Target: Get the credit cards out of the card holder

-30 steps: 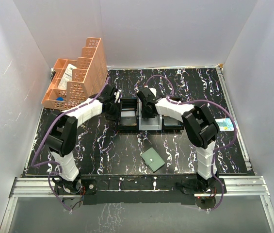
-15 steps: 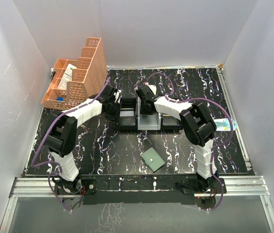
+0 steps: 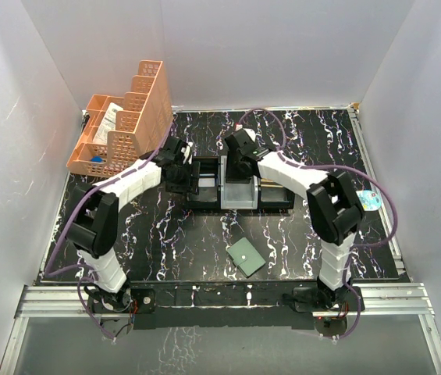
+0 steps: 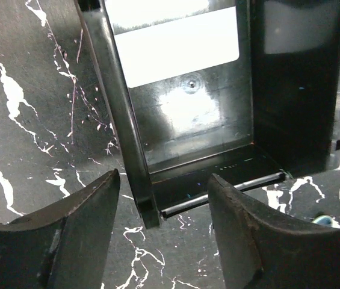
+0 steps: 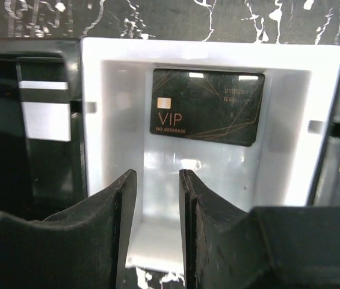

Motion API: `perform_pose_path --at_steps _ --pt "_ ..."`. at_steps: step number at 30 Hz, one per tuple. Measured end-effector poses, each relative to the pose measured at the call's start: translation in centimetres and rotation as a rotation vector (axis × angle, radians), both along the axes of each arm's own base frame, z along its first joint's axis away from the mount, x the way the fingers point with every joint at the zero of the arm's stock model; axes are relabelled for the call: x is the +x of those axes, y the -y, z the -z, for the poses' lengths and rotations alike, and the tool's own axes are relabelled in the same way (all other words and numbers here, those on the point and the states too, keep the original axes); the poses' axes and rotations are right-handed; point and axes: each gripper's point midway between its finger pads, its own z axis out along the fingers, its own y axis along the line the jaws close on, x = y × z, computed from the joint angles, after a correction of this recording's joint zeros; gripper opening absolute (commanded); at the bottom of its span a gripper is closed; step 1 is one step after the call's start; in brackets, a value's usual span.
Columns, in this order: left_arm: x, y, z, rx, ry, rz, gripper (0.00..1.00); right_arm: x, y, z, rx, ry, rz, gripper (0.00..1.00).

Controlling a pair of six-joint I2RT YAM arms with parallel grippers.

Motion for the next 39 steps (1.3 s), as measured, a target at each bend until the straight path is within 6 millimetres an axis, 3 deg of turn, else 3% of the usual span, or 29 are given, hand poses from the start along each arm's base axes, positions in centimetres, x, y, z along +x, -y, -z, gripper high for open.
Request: perform_pose_path --at_steps 3,5,7,11,15,20,25,28,35,39 --pt "0.1 0.2 -1.4 -0.024 0.028 -0.017 0.71 -0.6 0.4 -2.5 0.021 0.034 -0.009 0.39" --pt "0.1 0.2 -2.7 -0.049 0.060 -0.028 0.72 -1.7 0.8 -4.1 0.041 0.054 -0.021 0.43" --pt "-0.3 0.1 -4.3 -0.081 0.099 -0.044 0.75 -3.3 1.4 -5.3 0.067 0.062 -0.045 0.49" --pt "-2.4 -0.8 -6.8 -0.137 0.169 -0.083 0.95 -7.7 2.7 -6.5 0.125 0.051 -0.100 0.58" --pt "-4.8 -1.8 -8.7 -0.207 0.235 -0.125 0.99 -13.2 4.2 -4.6 0.183 -0.033 -0.151 0.60" --pt "-6.5 -2.6 -10.1 -0.272 0.276 -0.176 0.99 -20.1 5.8 1.0 0.212 -0.256 -0.181 0.61" --pt "-7.2 -2.9 -10.9 -0.325 0.297 -0.223 0.99 -24.6 7.2 4.1 0.208 -0.417 -0.195 0.60" --pt "-7.9 -2.9 -10.6 -0.356 0.294 -0.233 0.99 -25.7 7.0 4.2 0.236 -0.454 -0.219 0.55" --pt "-8.9 -1.0 -9.5 -0.427 0.205 -0.163 0.85 -27.2 5.6 4.8 0.300 -0.502 -0.264 0.21" --pt "-10.0 0.7 -7.8 -0.456 0.112 -0.102 0.83 -27.1 4.2 5.1 0.360 -0.517 -0.236 0.10"
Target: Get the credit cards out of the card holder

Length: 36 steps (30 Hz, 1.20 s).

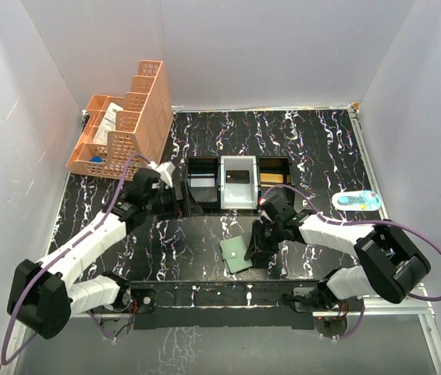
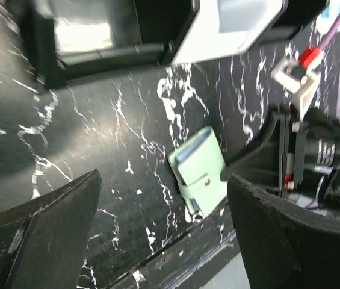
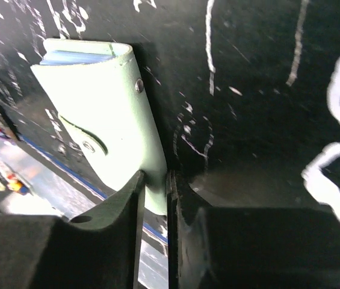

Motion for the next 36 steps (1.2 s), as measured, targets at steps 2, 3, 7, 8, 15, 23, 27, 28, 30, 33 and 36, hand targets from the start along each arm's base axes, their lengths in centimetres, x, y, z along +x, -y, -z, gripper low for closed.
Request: perform_pose_path --at_steps 2,3,7,8,15,23,27,28,30,33,36 --pt "-1.3 1.1 1.3 0.015 -0.043 0.048 0.81 0.3 -0.9 0.0 0.043 -0.009 0.037 0.06" --pt "-1.9 1.5 1.7 0.023 -0.058 0.069 0.80 0.5 -1.2 0.0 0.060 -0.013 0.056 0.05" --pt "-4.2 3.2 3.4 0.078 -0.107 0.129 0.77 1.3 -2.6 -0.1 0.128 -0.020 0.154 0.04" --pt "-5.1 3.8 3.8 0.095 -0.115 0.157 0.76 1.6 -2.9 -0.1 0.138 -0.017 0.177 0.05" --pt "-7.6 6.3 6.6 0.276 -0.159 0.201 0.74 3.5 -3.8 -0.3 0.158 0.018 0.262 0.27" --pt "-7.6 8.9 8.6 0.404 -0.146 0.223 0.62 4.3 -3.9 -0.7 0.164 0.056 0.287 0.33" --pt "-7.3 8.9 9.8 0.489 -0.143 0.219 0.60 4.5 -3.8 -0.7 0.157 0.067 0.295 0.32" --pt "-7.2 8.7 10.0 0.509 -0.141 0.215 0.60 4.6 -3.8 -0.7 0.156 0.070 0.297 0.32" --pt "-6.9 8.4 10.1 0.542 -0.130 0.205 0.61 4.7 -3.7 -0.7 0.153 0.075 0.299 0.32" --pt "-6.3 8.1 9.8 0.568 -0.108 0.195 0.61 4.9 -3.7 -0.7 0.147 0.087 0.301 0.33" --pt "-5.7 8.2 9.4 0.577 -0.082 0.190 0.61 5.1 -3.6 -0.7 0.138 0.094 0.302 0.35"
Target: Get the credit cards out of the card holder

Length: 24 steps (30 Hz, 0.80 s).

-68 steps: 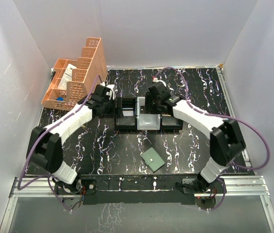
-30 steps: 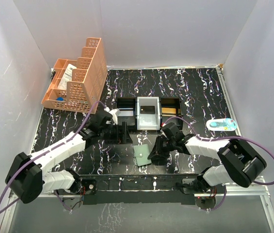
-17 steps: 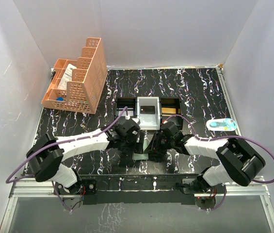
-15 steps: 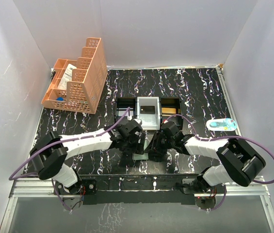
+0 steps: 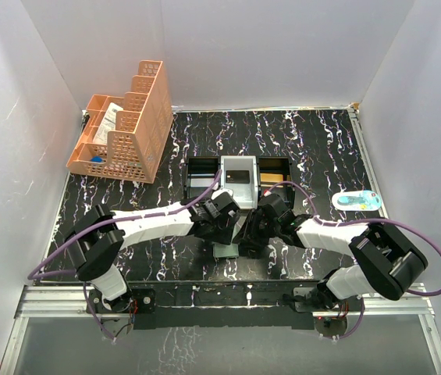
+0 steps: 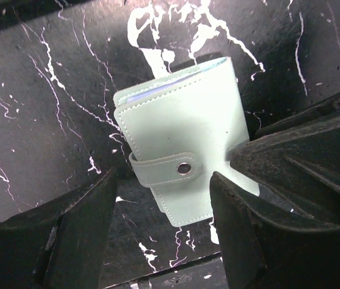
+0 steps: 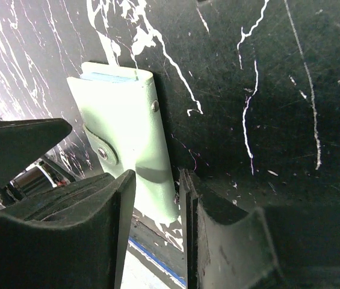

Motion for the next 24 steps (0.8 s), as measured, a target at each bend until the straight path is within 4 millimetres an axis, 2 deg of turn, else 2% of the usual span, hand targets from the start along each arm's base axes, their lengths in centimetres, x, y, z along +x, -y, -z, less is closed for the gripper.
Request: perform_pose_path --at_steps 5,9,15,18,20,24 --pt "0.6 0.4 0.1 0.017 0.013 0.015 0.58 0.3 0.0 0.0 -0.009 0.004 0.003 0.35" --pt "0.4 0.3 1.1 0.043 0.001 0.025 0.46 0.4 -0.1 0.0 -0.010 0.004 0.001 0.36" --pt "0.5 0.7 1.1 0.052 0.024 0.028 0.32 0.4 -0.5 -0.2 0.003 -0.001 -0.014 0.43" --pt "0.5 0.7 1.0 0.057 0.035 0.030 0.25 0.4 -0.9 -0.3 0.019 0.002 -0.029 0.42" --pt "0.6 0.7 1.0 0.058 0.039 0.032 0.25 0.4 -1.0 -0.3 0.023 0.000 -0.038 0.34" --pt "0.6 0.6 1.1 0.065 0.043 0.038 0.24 0.4 -1.1 0.2 0.014 -0.012 -0.051 0.13"
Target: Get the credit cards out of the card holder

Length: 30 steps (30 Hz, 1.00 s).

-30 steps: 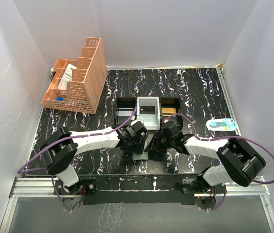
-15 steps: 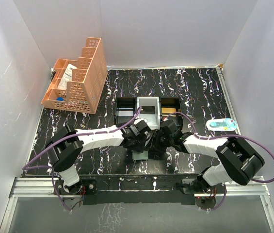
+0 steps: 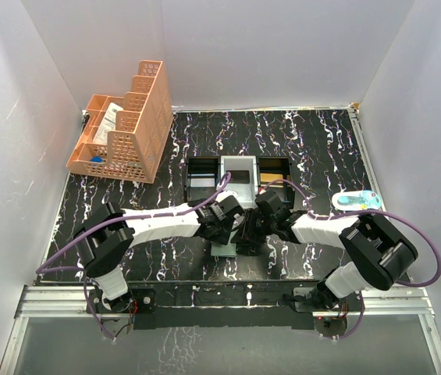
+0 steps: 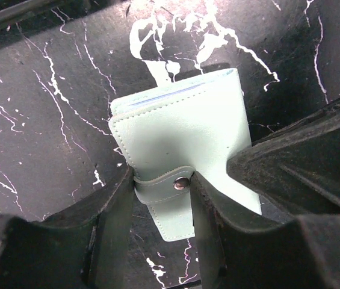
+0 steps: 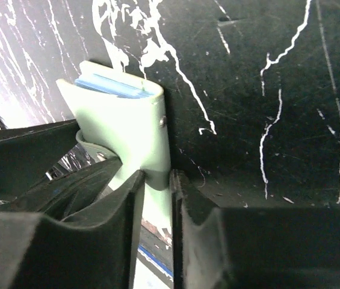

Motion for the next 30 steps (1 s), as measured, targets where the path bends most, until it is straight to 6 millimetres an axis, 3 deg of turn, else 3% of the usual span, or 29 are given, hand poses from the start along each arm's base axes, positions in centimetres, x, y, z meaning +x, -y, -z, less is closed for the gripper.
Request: perform_pose_path --at_steps 3,6,9,12,16,22,30 --pt "0.0 -0.2 0.0 -0.001 0.007 -0.002 0.24 0.0 0.2 0.4 -0.017 -0.002 0.002 0.03" --pt "0.1 -0.3 -0.1 -0.005 0.019 -0.012 0.43 0.0 0.3 0.4 -0.031 0.001 0.000 0.01" --pt "0.2 -0.6 -0.1 0.005 0.031 -0.019 0.53 0.1 0.2 0.3 -0.039 0.008 -0.007 0.00" --pt "0.3 -1.1 -0.1 0.026 0.042 -0.023 0.56 0.1 0.2 0.3 -0.042 0.010 -0.009 0.00" --pt "0.5 -1.3 -0.3 0.055 0.046 -0.020 0.54 0.1 0.2 0.3 -0.045 0.011 -0.012 0.00" --pt "0.7 -1.1 -0.4 0.087 0.053 -0.011 0.38 0.1 0.1 0.3 -0.054 0.014 -0.013 0.00" --pt "1.0 -1.2 -0.5 0.105 0.083 -0.029 0.27 0.5 0.0 0.1 -0.059 0.034 -0.003 0.00"
